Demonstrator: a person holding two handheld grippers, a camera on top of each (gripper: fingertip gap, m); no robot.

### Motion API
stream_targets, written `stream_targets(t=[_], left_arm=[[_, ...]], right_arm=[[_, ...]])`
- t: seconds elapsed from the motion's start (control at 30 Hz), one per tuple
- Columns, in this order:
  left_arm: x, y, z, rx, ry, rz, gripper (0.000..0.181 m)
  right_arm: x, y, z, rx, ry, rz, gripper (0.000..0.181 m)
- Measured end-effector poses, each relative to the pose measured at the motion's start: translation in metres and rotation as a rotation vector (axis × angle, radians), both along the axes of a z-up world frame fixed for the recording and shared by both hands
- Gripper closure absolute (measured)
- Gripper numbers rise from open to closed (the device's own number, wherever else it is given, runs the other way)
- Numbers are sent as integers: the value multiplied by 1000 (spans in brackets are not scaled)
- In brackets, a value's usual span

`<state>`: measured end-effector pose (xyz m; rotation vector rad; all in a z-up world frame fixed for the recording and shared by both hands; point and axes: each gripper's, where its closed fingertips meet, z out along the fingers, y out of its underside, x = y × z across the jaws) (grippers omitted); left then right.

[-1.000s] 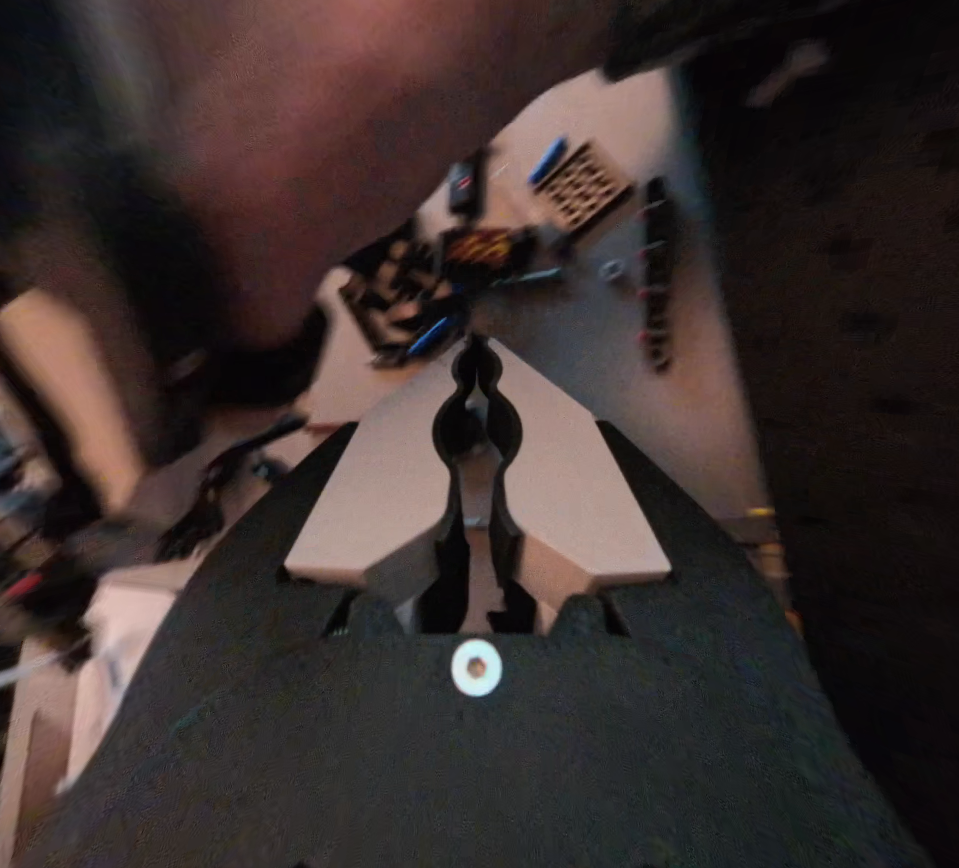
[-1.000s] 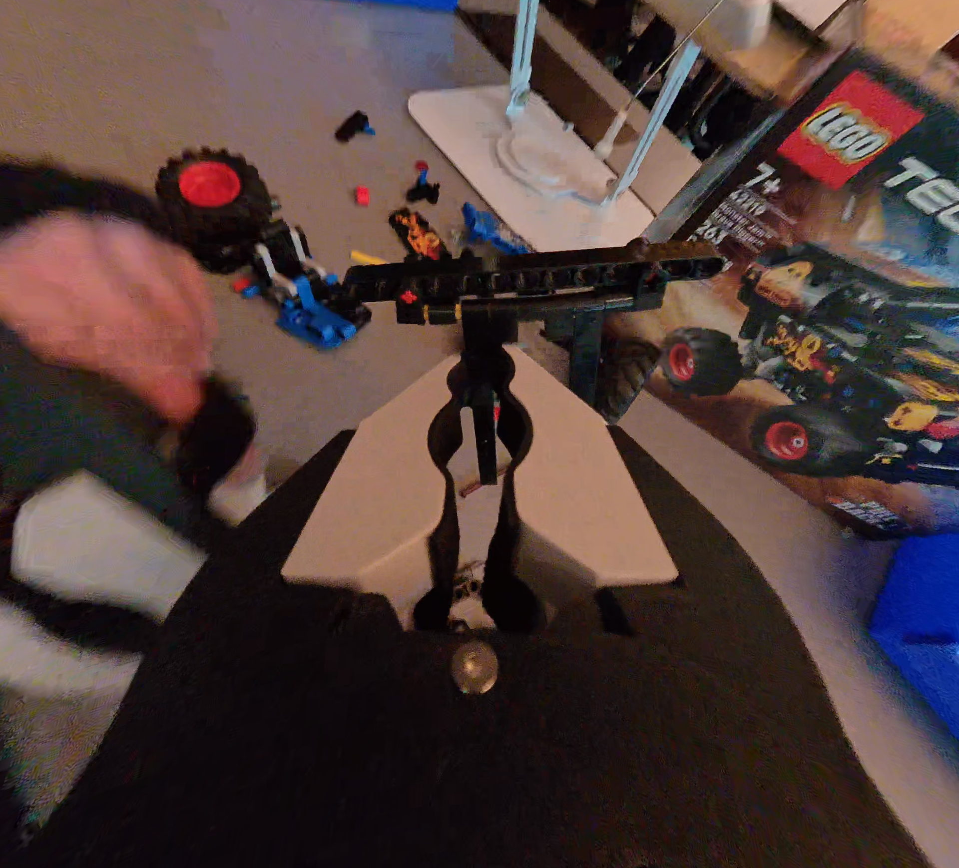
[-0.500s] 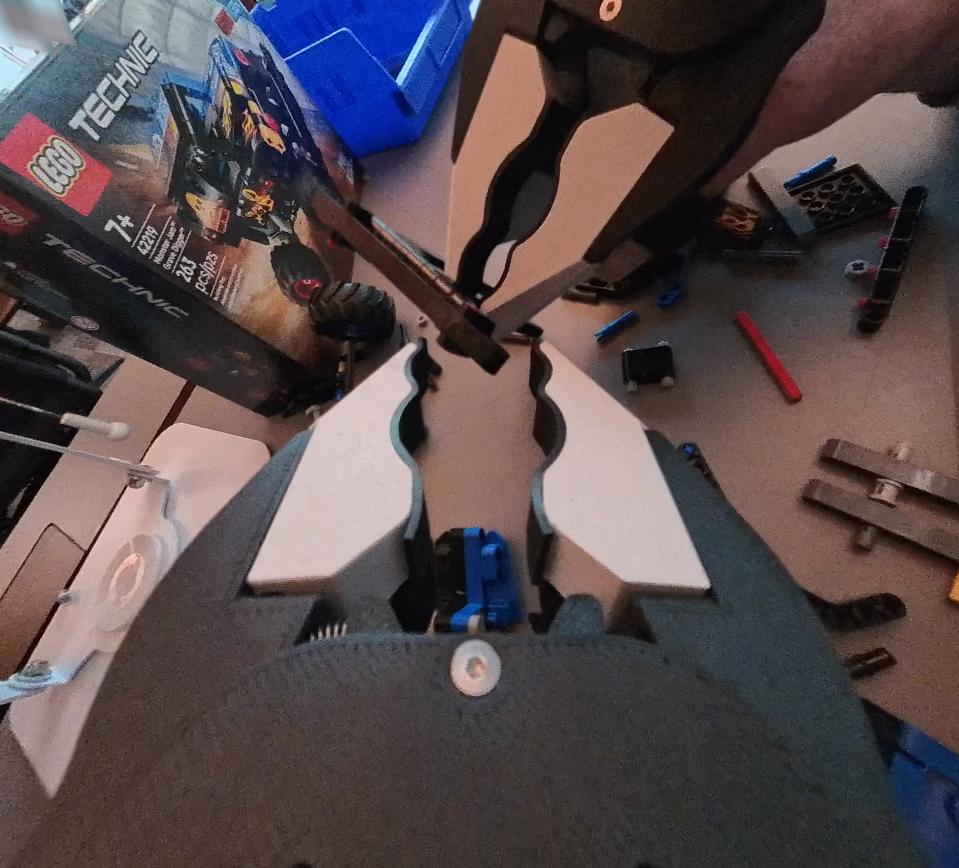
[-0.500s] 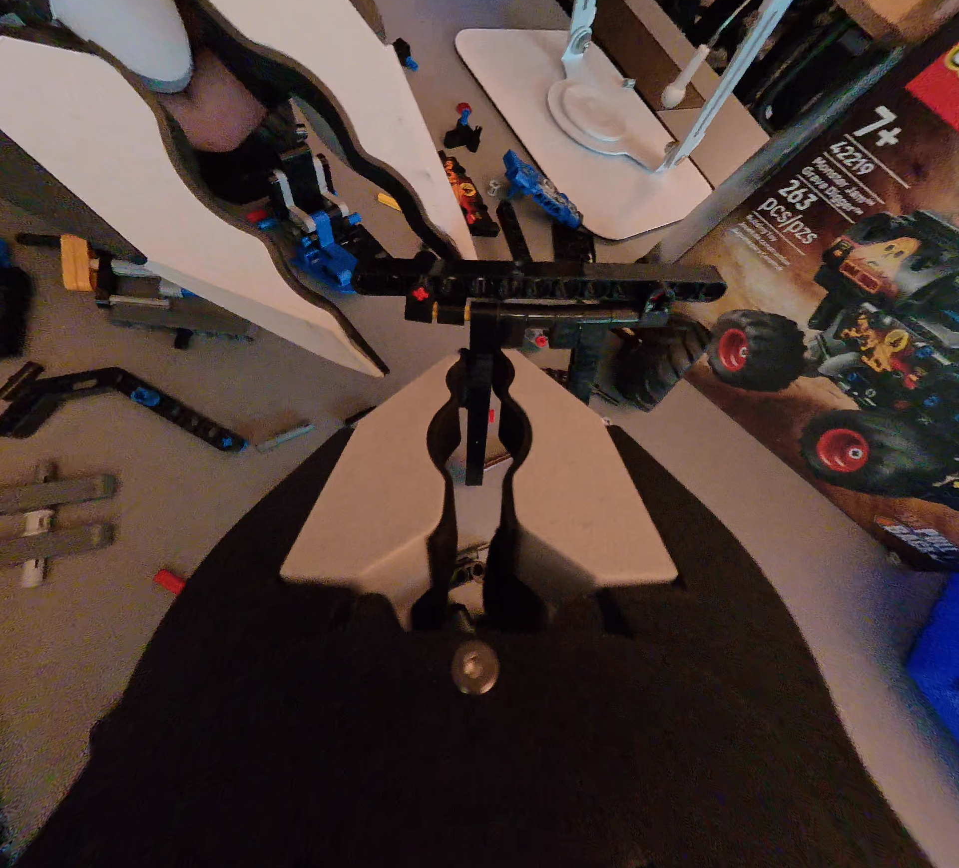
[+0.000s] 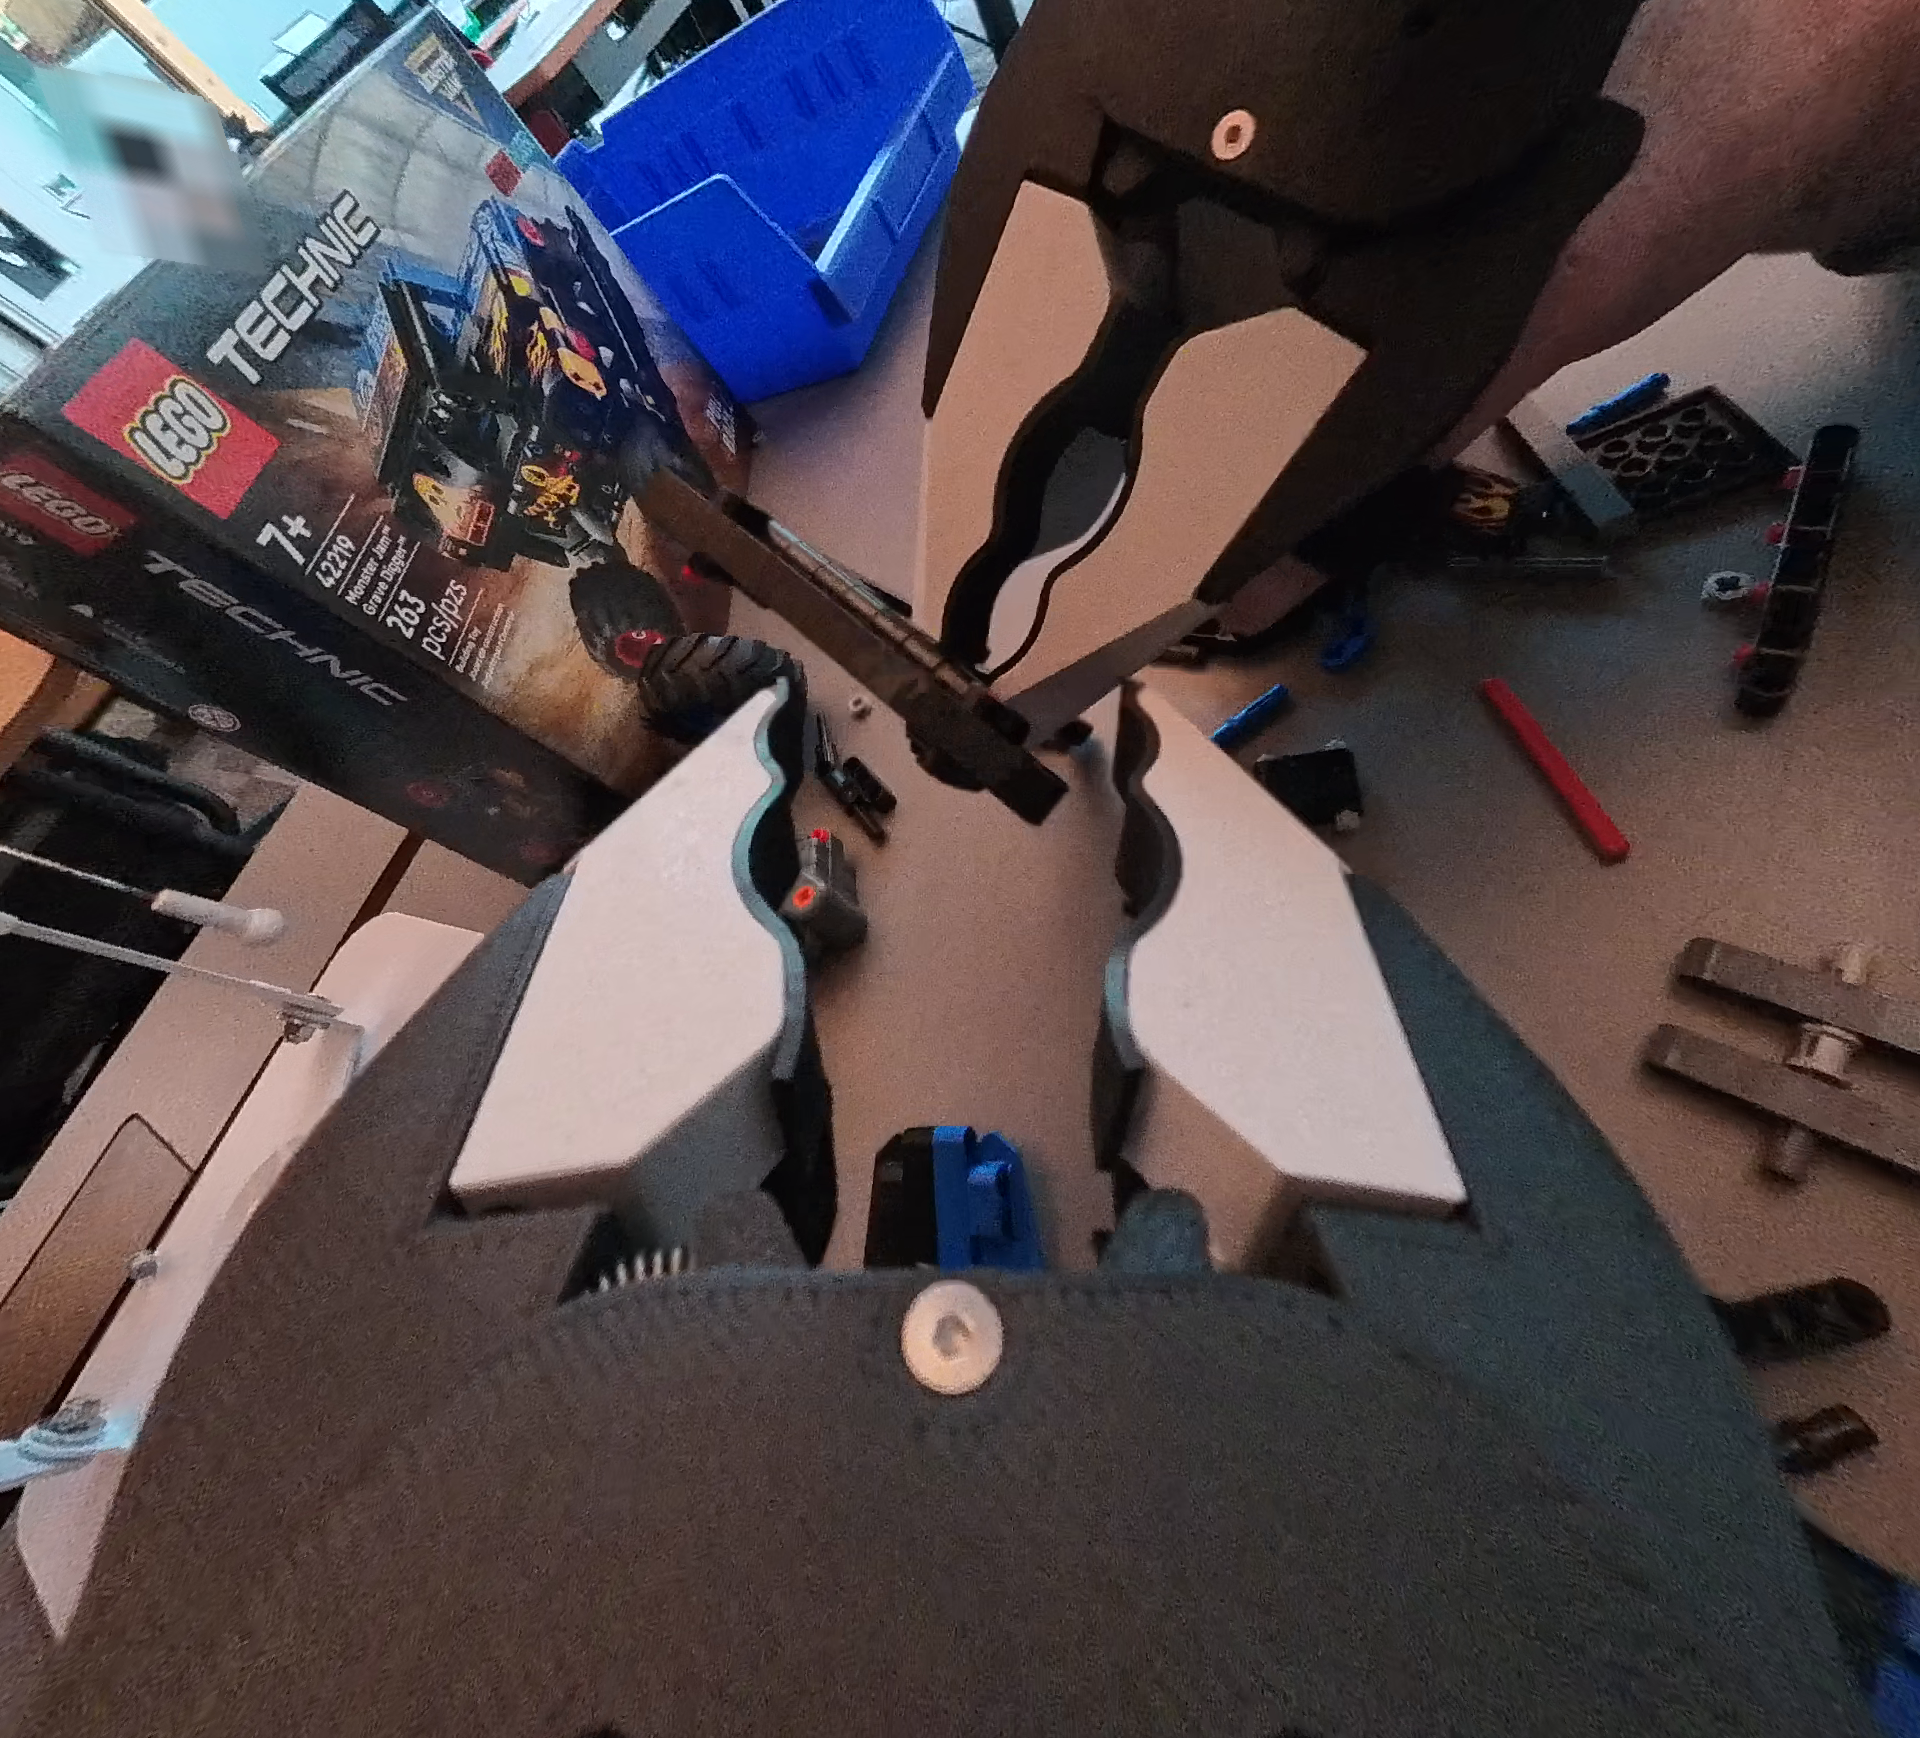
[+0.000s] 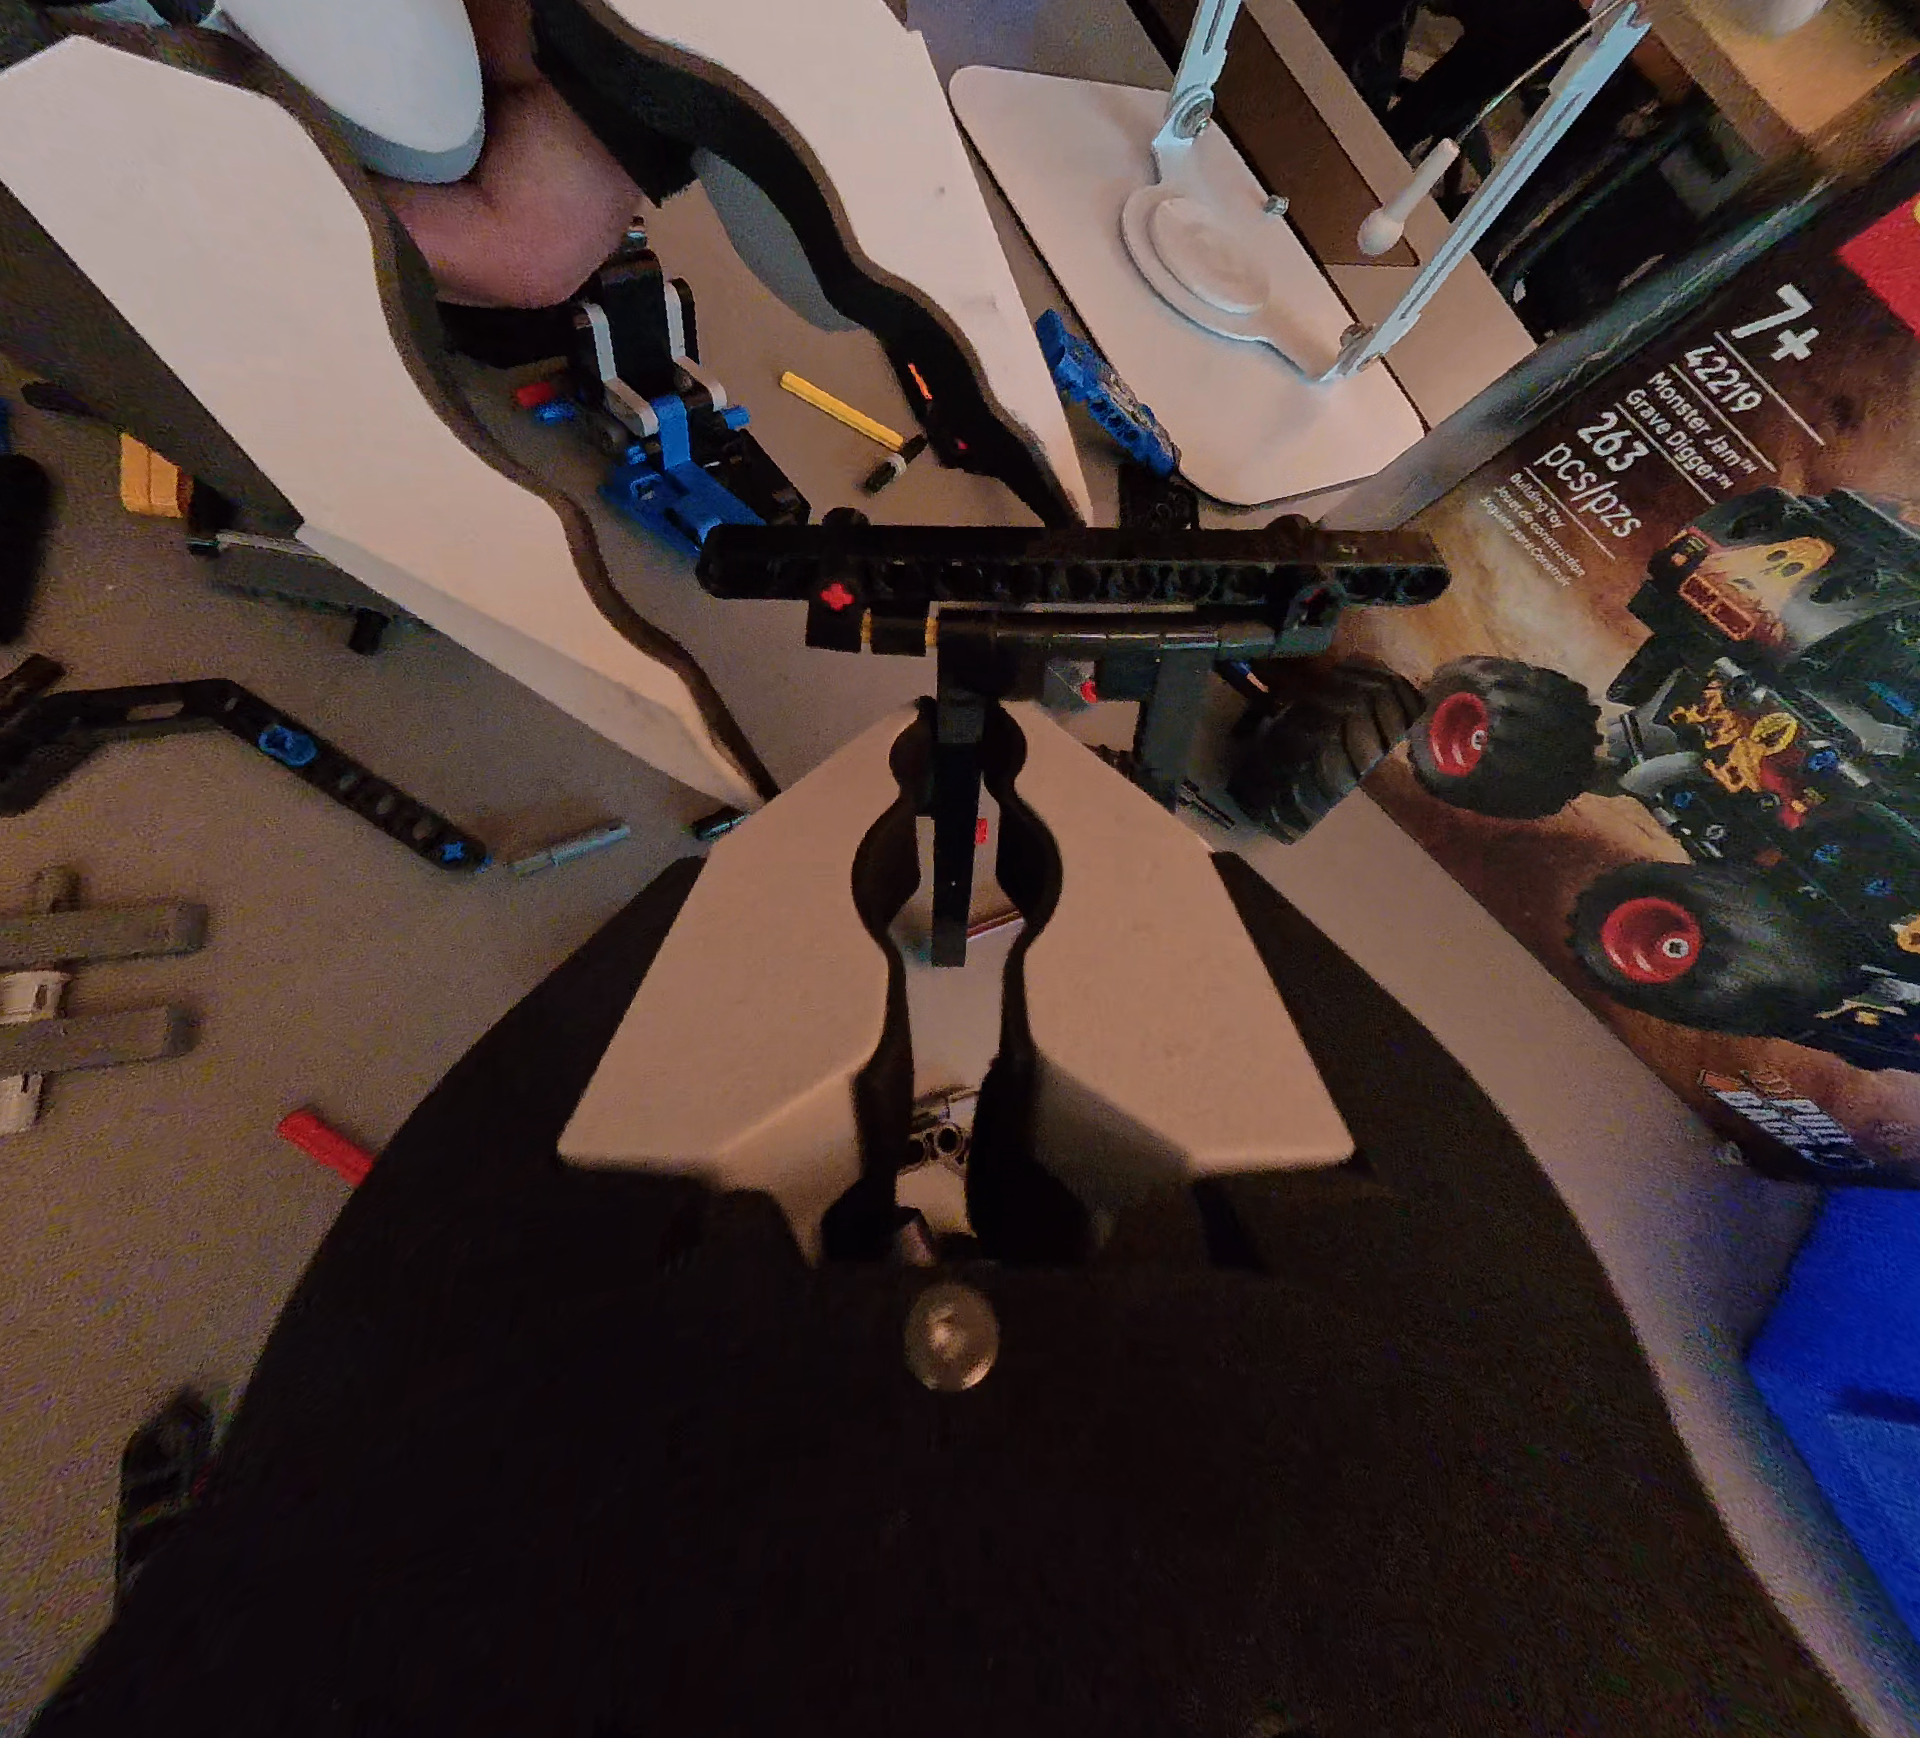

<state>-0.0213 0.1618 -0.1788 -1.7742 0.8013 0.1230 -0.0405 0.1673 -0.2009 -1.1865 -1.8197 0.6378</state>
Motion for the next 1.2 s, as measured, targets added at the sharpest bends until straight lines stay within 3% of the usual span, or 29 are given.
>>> stream_targets(t=[0.23,0.47,0.6,0.73,0.9,1.03,1.13,1.2], left_arm=[[-2,1,9,76,30,19,117],[-7,6,4,99,95,45,120],[-6,4,16,170,210,74,121],[-23,-3,19,158,223,148,118],[-37,-41,44,265,235,287,116],[-51,-82,60,343,198,395,119],[-64,-114,57,341,172,479,118],[-65,-136,55,355,158,503,119]], right_arm=[[4,9,9,-43,56,-32,175],[10,18,-2,14,15,-72,175],[13,17,-4,38,-1,-76,170],[16,18,-14,78,-71,-86,150],[33,18,-1,6,-22,-132,137],[76,15,28,-49,91,-216,138],[124,-19,54,-179,219,-159,137],[156,-52,58,-175,225,-96,132]])
